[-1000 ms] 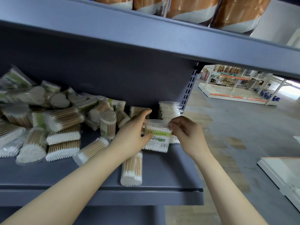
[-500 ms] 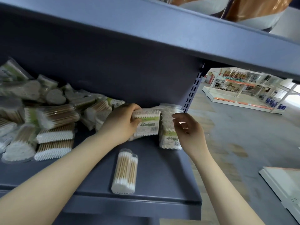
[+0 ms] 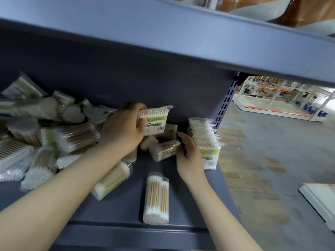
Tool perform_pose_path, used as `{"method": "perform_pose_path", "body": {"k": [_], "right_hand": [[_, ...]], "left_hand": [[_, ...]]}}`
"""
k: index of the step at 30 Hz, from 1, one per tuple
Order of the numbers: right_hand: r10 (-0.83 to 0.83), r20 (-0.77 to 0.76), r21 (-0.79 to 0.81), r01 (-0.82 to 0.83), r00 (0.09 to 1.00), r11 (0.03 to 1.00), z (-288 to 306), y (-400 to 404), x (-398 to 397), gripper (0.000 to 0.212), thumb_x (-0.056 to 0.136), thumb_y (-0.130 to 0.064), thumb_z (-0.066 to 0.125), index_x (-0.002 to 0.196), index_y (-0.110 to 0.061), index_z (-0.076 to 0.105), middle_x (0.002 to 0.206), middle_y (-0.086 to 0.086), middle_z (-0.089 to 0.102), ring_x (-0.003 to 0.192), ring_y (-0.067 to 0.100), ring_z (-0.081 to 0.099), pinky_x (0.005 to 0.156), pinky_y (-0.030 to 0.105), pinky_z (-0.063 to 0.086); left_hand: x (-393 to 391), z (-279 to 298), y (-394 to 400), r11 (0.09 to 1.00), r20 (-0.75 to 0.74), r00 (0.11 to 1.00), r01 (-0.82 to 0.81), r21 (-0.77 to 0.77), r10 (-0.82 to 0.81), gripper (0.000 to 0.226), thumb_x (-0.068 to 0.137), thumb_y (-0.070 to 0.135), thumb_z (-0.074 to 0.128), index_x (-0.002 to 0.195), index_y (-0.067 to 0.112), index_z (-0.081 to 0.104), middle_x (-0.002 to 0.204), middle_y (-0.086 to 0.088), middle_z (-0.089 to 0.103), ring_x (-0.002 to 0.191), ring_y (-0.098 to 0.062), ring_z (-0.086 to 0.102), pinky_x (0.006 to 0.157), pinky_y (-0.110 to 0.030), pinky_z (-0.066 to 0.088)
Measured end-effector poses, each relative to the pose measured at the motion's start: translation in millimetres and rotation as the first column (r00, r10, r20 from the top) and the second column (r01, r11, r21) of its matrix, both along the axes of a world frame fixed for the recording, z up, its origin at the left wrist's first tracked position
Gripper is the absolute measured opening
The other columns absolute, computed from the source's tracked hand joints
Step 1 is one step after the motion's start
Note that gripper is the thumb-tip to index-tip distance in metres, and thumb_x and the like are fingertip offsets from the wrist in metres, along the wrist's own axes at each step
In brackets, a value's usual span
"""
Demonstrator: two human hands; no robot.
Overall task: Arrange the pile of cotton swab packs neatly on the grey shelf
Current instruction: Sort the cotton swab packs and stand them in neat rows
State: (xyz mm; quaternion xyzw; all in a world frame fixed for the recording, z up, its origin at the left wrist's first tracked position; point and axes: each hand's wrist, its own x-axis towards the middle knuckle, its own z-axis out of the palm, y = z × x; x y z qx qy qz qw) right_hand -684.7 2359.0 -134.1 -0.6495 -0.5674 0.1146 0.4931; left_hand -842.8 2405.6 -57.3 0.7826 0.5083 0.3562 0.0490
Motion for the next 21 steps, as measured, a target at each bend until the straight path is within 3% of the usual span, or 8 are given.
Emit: {"method": "perform_pose_path", "body": {"k": [1,5,8,12,15,21], "right_hand": [[-0.013,0.012,-0.005,0.013,1.0,1.0,-1.5,4.0,-1.7,0.049,0.081,-0.011,0.037,0.128,-0.005,0.049,0.128,0.007,0.052,0.122,0.022,0.043,0.103,0.025,0.031],[-0.069,-0.034,-0.063,0.067,0.997,0.996,-4.2,20.7,-1.4,0.04,0.091,-0.004,0.043,0.131,-0.007,0.045,0.131,0.008,0.049,0.125,0.02,0.041,0.099,0.017,0.027],[-0.128,-0.032,-0.119,0.123,0.991,0.985,-9.0,33.8,0.8,0.041,0.095,-0.014,0.043,0.136,-0.011,0.04,0.137,0.006,0.045,0.128,0.02,0.039,0.107,0.028,0.027],[-0.146,0.054,-0.195,0.154,0.988,0.969,-13.2,47.6,4.0,0.044,0.099,-0.022,0.036,0.141,-0.012,0.032,0.145,0.005,0.036,0.134,0.018,0.032,0.106,0.022,0.014],[-0.139,-0.009,-0.24,0.133,0.99,0.962,-12.0,57.7,6.1,0.046,0.1,-0.025,0.033,0.142,-0.008,0.028,0.146,0.009,0.036,0.135,0.021,0.031,0.098,0.017,0.015],[-0.17,-0.152,-0.243,0.13,0.974,0.961,-16.7,75.8,3.0,0.043,0.1,-0.021,0.032,0.141,-0.006,0.031,0.141,0.014,0.043,0.131,0.025,0.038,0.095,0.018,0.024]], "left_hand": [[-2.8,0.5,2.2,1.0,-0.009,1.0,0.003,-0.001,-0.003,0.03,0.09,0.018,0.053,0.12,0.016,0.053,0.113,-0.01,0.058,0.101,-0.029,0.055,0.081,-0.038,0.042],[-11.9,1.3,11.1,1.0,0.018,1.0,0.008,0.008,-0.008,0.029,0.089,0.015,0.054,0.118,0.013,0.055,0.11,-0.011,0.058,0.096,-0.03,0.057,0.079,-0.04,0.044],[-15.7,-0.1,17.4,1.0,0.035,0.999,0.01,0.004,-0.01,0.029,0.089,0.015,0.054,0.118,0.012,0.055,0.111,-0.012,0.057,0.097,-0.03,0.057,0.081,-0.042,0.046],[-18.2,-3.6,22.4,1.0,0.048,0.999,0.017,0.012,-0.017,0.029,0.089,0.016,0.054,0.117,0.012,0.056,0.111,-0.012,0.057,0.096,-0.03,0.058,0.08,-0.043,0.047],[-19.1,-5.4,26.1,1.0,0.062,0.998,0.021,0.023,-0.022,0.028,0.089,0.017,0.053,0.117,0.013,0.056,0.11,-0.011,0.058,0.094,-0.028,0.059,0.077,-0.041,0.048],[-20.3,-7.5,31.6,0.999,0.068,0.998,0.006,0.037,-0.008,0.029,0.089,0.018,0.053,0.118,0.013,0.055,0.11,-0.011,0.058,0.094,-0.028,0.058,0.076,-0.036,0.043]]}}
